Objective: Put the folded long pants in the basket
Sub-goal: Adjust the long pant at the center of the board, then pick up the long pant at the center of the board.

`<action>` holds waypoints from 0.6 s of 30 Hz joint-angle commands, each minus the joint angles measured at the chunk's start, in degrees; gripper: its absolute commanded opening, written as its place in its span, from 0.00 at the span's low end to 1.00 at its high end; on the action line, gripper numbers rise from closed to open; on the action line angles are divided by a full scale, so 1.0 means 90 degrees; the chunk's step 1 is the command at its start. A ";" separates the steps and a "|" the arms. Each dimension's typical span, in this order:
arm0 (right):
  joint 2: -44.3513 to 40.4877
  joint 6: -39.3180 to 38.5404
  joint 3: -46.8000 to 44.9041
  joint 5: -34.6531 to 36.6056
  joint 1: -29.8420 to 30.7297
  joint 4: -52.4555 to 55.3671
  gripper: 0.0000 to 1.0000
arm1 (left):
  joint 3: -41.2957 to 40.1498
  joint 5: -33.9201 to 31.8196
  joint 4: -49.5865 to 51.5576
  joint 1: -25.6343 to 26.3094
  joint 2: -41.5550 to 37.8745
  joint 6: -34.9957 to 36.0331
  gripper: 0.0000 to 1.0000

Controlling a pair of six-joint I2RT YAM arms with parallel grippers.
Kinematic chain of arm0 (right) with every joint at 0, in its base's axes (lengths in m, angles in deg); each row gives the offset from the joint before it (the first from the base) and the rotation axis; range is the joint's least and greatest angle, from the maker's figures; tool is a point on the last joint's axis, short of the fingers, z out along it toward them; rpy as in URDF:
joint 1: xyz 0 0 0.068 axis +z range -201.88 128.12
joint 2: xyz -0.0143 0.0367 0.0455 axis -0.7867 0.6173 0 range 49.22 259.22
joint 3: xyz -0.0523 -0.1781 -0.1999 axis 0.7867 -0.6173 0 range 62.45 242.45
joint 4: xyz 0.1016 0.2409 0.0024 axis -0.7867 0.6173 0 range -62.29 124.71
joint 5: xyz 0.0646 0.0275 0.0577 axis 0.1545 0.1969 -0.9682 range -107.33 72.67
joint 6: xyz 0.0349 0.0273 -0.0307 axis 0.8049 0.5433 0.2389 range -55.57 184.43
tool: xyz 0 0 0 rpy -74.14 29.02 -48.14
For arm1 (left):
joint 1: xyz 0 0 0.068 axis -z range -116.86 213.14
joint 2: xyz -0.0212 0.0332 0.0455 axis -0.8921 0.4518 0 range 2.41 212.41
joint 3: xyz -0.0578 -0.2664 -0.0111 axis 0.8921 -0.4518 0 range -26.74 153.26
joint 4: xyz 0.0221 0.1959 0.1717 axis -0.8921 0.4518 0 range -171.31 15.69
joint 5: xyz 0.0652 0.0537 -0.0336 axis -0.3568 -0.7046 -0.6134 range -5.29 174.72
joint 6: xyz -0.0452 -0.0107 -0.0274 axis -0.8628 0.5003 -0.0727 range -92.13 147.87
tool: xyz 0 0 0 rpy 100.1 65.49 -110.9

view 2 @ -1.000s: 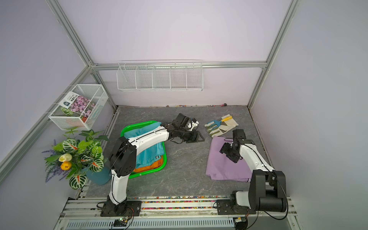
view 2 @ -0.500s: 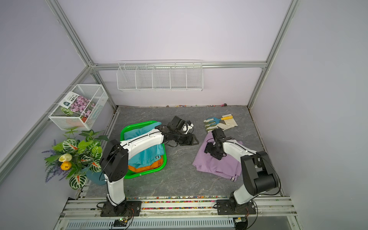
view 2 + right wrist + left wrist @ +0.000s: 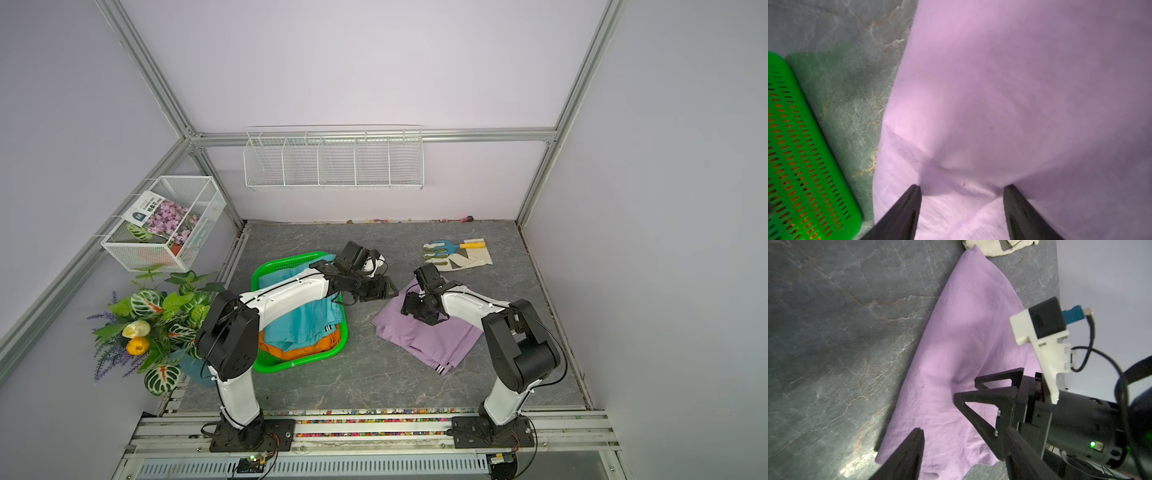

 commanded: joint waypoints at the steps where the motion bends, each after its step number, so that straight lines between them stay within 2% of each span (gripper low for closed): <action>1: -0.0470 -0.0051 -0.0222 0.0030 -0.0121 0.0727 0.70 | 0.0649 -0.0052 0.0131 -0.0083 0.0186 0.0353 0.65; 5: -0.1429 -0.0062 -0.0175 0.0215 -0.0487 0.1082 0.78 | 0.1462 0.0079 0.0513 -0.0197 0.0705 0.0764 0.65; 8: -0.2139 -0.0024 -0.0333 0.0367 -0.0875 0.1489 0.90 | 0.2008 0.0332 0.0901 -0.0251 0.1215 0.1100 0.66; 10: -0.2505 -0.0041 -0.0578 0.0140 -0.1288 0.1672 0.93 | 0.2335 0.0572 0.1225 -0.0243 0.1538 0.1289 0.67; 14: -0.3082 -0.0133 -0.1403 -0.0611 -0.2252 0.1800 0.96 | 0.2315 0.0674 0.1235 -0.0203 0.1696 0.1339 0.70; 18: -0.3527 -0.0398 -0.2002 -0.0789 -0.2766 0.1823 0.97 | 0.2238 0.0653 0.1231 -0.0100 0.1758 0.1353 0.71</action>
